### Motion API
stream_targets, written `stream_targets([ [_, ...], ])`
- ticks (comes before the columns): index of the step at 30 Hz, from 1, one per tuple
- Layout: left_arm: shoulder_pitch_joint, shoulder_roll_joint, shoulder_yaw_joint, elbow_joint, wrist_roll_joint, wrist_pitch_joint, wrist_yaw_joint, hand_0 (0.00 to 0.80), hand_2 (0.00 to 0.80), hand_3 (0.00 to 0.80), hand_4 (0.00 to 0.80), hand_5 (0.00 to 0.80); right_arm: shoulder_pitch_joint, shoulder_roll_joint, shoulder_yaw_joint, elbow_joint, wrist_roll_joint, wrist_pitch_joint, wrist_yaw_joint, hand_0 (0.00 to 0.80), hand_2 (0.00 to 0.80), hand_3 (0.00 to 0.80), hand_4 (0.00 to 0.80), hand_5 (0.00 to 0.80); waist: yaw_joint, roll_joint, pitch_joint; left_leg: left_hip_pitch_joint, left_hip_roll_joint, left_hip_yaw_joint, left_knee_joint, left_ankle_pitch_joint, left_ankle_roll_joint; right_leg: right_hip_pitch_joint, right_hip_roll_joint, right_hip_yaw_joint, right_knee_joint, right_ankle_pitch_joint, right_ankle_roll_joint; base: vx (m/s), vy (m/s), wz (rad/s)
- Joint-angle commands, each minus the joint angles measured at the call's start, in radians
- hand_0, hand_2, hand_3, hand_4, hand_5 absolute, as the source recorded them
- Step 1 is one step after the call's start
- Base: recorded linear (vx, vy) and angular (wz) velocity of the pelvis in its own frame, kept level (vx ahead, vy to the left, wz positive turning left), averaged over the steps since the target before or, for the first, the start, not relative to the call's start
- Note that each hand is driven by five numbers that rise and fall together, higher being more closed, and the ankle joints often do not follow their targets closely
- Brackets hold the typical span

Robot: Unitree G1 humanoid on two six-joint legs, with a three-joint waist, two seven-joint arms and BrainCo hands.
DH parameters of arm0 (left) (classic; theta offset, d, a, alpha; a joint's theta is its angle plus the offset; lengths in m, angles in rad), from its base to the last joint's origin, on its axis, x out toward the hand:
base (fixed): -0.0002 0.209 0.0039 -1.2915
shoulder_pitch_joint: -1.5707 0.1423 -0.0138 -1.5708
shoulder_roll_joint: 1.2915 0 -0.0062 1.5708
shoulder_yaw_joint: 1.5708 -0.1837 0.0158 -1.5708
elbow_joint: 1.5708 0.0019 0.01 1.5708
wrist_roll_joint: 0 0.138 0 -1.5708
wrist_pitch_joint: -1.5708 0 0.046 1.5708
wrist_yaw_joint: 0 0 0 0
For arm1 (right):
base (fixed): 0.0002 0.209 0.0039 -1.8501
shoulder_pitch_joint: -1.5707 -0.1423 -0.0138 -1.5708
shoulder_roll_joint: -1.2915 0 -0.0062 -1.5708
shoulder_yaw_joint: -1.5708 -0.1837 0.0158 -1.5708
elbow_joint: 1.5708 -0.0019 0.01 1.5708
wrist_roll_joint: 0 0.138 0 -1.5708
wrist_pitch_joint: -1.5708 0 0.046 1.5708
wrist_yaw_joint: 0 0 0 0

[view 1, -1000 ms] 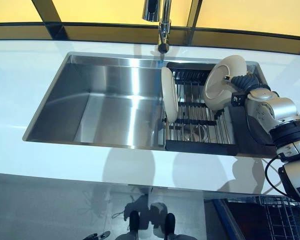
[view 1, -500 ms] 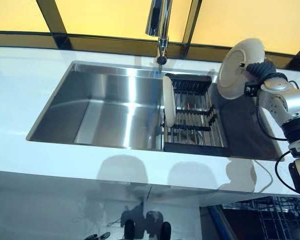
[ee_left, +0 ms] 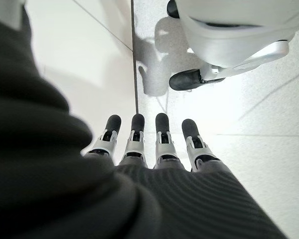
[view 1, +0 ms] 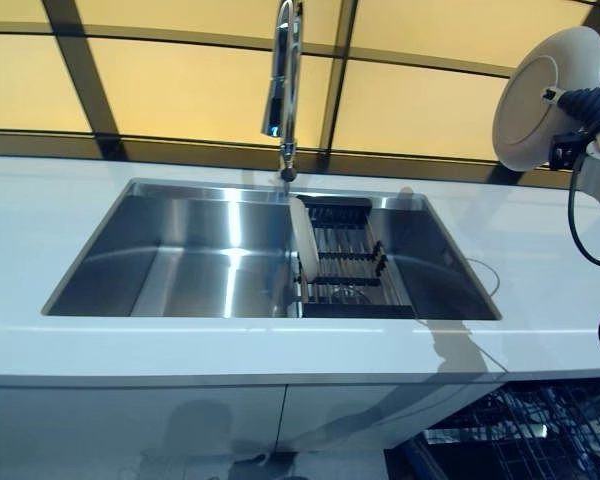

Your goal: Take plates into dishwasher

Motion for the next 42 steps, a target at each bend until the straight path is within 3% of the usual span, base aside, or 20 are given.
stream_targets([
  [1,-0.019,0.021,-0.026,0.062,0.038,0.000,-0.007,0.000,0.000,0.000,0.000,0.000,-0.152,-0.111,0.054,0.045,-0.045,-0.067,0.041,0.800,0.800,0.800,0.800,0.800,-0.018,-0.008,-0.060,0.027,-0.021,0.037,0.003,-0.091,0.011,0.012,0.042,0.059,0.000,-0.020,0.060,-0.015,-0.003,-0.30],
  [8,-0.013,0.034,-0.013,0.060,0.054,0.004,-0.024,0.000,0.000,0.000,0.000,0.000,-0.052,-0.233,0.014,0.055,-0.138,-0.092,0.184,0.800,0.800,0.800,0.800,0.800,-0.058,-0.004,-0.084,0.025,-0.011,0.072,0.003,-0.097,0.010,-0.005,0.050,0.082,0.000,-0.015,0.064,-0.017,-0.023,-0.20],
  [15,-0.014,0.041,0.005,0.054,0.092,0.018,-0.045,0.000,0.000,0.000,0.000,0.000,0.175,-0.308,-0.123,0.024,-0.177,-0.095,0.372,0.800,0.800,0.800,0.800,0.800,-0.099,-0.001,-0.092,0.032,-0.001,0.124,0.003,-0.106,0.012,-0.019,0.052,0.086,0.000,-0.009,0.070,-0.017,-0.051,-0.19],
  [20,-0.012,0.048,0.007,0.051,0.117,0.021,-0.056,0.000,0.000,0.000,0.000,0.000,0.311,-0.329,-0.212,0.001,-0.213,-0.109,0.466,0.800,0.800,0.800,0.800,0.800,-0.118,0.000,-0.091,0.040,0.005,0.154,0.003,-0.112,0.015,-0.022,0.052,0.083,0.000,-0.007,0.075,0.005,-0.046,-0.19],
  [27,-0.015,0.059,0.022,0.037,0.160,0.045,-0.064,0.000,0.000,0.000,0.000,0.000,0.602,-0.349,-0.382,-0.100,-0.302,-0.188,0.645,0.800,0.800,0.800,0.800,0.800,-0.174,0.016,-0.083,0.051,0.015,0.202,0.003,-0.133,0.019,-0.036,0.050,0.071,0.000,-0.007,0.091,-0.009,-0.070,-0.17],
  [35,-0.014,0.069,0.045,0.032,0.191,0.037,-0.071,0.000,0.000,0.000,0.000,0.000,0.881,-0.332,-0.563,-0.187,-0.375,-0.266,0.746,0.800,0.800,0.800,0.800,0.800,-0.207,0.023,-0.069,0.052,0.021,0.244,0.003,-0.137,0.024,-0.054,0.048,0.058,0.000,-0.004,0.093,-0.031,-0.091,-0.22],
  [42,-0.018,0.071,0.058,0.023,0.201,0.030,-0.070,0.000,0.000,0.000,0.000,0.000,1.013,-0.314,-0.640,-0.225,-0.429,-0.282,0.813,0.800,0.800,0.800,0.800,0.800,-0.219,0.028,-0.060,0.047,0.024,0.259,0.003,-0.138,0.023,-0.064,0.047,0.043,0.001,-0.006,0.093,-0.038,-0.065,-0.07],
])
